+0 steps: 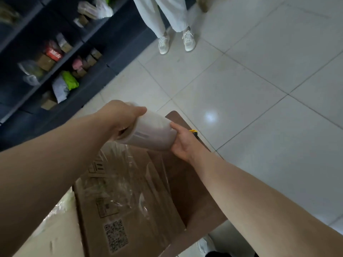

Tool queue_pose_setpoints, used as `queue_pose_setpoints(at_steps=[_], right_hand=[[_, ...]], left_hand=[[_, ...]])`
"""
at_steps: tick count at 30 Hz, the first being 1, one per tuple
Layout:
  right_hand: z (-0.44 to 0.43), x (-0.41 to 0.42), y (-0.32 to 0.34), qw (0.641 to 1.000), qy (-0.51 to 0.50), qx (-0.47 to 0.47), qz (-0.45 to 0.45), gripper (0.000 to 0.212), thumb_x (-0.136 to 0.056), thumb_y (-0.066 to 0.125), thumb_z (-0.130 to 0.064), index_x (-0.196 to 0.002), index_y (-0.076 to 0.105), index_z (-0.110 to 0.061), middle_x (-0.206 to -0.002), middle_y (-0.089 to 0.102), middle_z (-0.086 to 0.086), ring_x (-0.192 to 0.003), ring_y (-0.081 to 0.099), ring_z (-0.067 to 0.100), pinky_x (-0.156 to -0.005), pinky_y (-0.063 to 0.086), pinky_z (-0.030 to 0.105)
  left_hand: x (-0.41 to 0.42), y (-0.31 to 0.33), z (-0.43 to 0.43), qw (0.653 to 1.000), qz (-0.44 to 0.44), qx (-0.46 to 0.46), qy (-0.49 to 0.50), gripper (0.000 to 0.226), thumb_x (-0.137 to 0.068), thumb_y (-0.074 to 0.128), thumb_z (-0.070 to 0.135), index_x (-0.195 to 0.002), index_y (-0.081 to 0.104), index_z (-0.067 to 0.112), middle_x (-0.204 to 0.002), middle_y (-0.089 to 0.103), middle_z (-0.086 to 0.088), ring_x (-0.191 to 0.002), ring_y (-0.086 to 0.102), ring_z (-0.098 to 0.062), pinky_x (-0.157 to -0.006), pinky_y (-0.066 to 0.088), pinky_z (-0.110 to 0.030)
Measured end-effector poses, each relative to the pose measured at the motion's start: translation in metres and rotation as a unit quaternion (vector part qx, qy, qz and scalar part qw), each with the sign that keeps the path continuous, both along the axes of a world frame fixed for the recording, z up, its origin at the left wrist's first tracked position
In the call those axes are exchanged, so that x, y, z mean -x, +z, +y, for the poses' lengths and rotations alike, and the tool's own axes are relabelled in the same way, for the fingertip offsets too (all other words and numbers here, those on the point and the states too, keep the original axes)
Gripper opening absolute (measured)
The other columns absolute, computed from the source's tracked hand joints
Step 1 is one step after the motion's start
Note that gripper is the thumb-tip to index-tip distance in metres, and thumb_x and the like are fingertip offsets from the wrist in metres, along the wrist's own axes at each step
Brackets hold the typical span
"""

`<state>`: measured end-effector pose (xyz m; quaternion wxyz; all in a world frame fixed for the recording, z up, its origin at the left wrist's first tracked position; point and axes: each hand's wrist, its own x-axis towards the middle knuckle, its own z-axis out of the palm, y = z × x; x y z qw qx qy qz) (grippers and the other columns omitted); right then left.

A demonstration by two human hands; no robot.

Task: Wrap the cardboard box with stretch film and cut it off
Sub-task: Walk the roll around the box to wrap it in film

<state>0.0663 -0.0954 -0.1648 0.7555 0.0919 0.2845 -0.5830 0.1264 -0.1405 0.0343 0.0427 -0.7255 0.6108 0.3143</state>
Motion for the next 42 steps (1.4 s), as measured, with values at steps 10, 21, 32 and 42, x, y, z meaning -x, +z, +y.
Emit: queue_pose_setpoints(at_steps=[10,21,32,42], right_hand=[[-0.033,-0.02,0.001,0.996,0.072,-0.052,0.029,0.019,-0.099,0.042,-0.017,-0.102,0.057,-0.006,-0.088,0.06,0.01,-0.074,0.055,0.02,-0.066,0.044,0.032],[-0.072,-0.036,0.004,0.993,0.105,-0.049,0.027,0.045,-0.101,0.045,-0.037,-0.135,0.052,-0.008,-0.135,0.06,0.012,-0.117,0.06,0.028,-0.1,0.048,0.049],[-0.1,-0.036,0.006,0.99,0.137,-0.03,0.017,0.029,-0.098,0.044,-0.022,-0.117,0.056,-0.003,-0.111,0.061,0.015,-0.098,0.06,0.027,-0.086,0.05,0.04],[-0.147,-0.046,0.007,0.962,0.266,-0.033,0.046,0.021,-0.098,0.044,-0.014,-0.113,0.055,-0.003,-0.091,0.056,0.01,-0.078,0.057,0.023,-0.069,0.051,0.036]], left_hand=[[-0.008,-0.003,-0.03,0.959,-0.201,0.079,-0.185,0.049,-0.089,0.06,0.04,-0.113,0.063,-0.003,-0.091,0.047,-0.01,-0.084,0.042,-0.021,-0.073,0.03,-0.03],[-0.032,0.001,-0.072,0.99,-0.124,-0.006,-0.06,0.041,-0.083,0.07,0.03,-0.11,0.058,0.002,-0.101,0.052,-0.013,-0.089,0.049,-0.027,-0.065,0.038,-0.031],[-0.05,-0.004,-0.1,0.977,0.056,-0.121,0.169,0.033,-0.092,0.06,0.023,-0.116,0.058,0.0,-0.107,0.065,-0.013,-0.092,0.061,-0.026,-0.079,0.048,-0.034],[-0.065,-0.003,-0.115,0.988,-0.109,-0.049,0.1,0.056,-0.086,0.069,0.023,-0.13,0.047,-0.002,-0.134,0.047,-0.019,-0.115,0.045,-0.034,-0.086,0.033,-0.036]])
